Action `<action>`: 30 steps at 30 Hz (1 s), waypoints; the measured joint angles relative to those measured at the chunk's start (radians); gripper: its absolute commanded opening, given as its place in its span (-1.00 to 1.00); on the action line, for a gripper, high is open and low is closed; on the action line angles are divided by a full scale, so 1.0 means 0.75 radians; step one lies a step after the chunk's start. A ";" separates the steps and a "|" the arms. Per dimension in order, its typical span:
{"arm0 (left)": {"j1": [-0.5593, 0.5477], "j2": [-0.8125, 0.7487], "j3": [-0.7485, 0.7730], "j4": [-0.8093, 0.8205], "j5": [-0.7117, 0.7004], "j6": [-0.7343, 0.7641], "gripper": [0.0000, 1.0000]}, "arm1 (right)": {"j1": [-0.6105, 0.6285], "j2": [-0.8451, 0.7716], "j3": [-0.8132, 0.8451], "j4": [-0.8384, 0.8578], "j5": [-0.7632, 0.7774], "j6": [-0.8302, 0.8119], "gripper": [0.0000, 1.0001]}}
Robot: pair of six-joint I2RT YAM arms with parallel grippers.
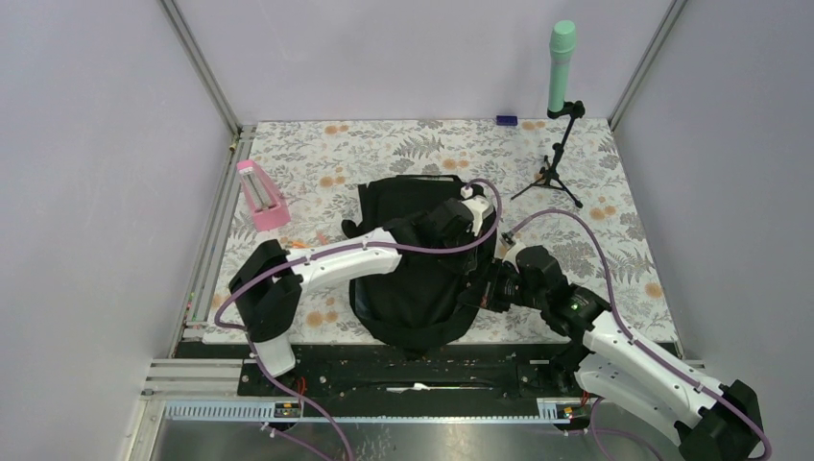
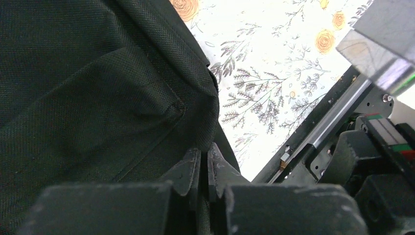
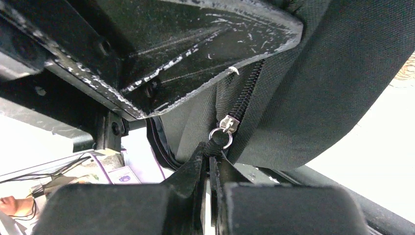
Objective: Pack the student bag
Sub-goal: Zip the student bag at the center of the board.
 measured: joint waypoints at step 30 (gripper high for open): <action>0.163 0.172 0.304 0.078 0.154 -0.196 -1.00 | 0.024 -0.052 0.157 -0.110 0.290 0.033 -1.00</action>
